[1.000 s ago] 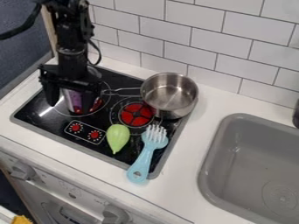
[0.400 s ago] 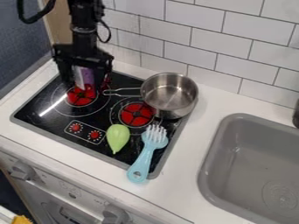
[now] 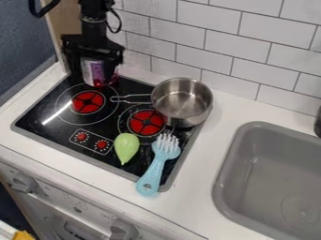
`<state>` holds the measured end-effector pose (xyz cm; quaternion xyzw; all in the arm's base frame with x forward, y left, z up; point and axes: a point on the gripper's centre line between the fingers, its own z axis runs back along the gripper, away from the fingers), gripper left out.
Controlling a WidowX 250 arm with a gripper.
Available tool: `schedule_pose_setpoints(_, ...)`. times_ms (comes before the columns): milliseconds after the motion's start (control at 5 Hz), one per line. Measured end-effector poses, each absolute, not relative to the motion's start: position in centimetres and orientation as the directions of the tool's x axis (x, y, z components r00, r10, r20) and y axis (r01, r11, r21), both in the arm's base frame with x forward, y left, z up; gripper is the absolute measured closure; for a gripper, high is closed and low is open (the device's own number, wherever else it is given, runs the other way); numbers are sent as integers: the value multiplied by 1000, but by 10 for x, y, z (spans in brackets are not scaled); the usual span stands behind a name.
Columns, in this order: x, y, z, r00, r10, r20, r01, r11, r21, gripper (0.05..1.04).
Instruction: Move the purple can to the back side of the left burner
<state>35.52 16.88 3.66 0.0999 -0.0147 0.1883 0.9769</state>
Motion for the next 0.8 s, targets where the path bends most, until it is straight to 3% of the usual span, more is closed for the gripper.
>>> schedule_pose_setpoints(200, 346, 162, 39, 941, 337, 32, -337, 926, 170, 83)
schedule_pose_setpoints(600, 327, 152, 114, 954, 262, 144, -282, 950, 136, 83)
schedule_pose_setpoints(800, 314, 157, 132, 970, 217, 111, -235, 955, 181, 83)
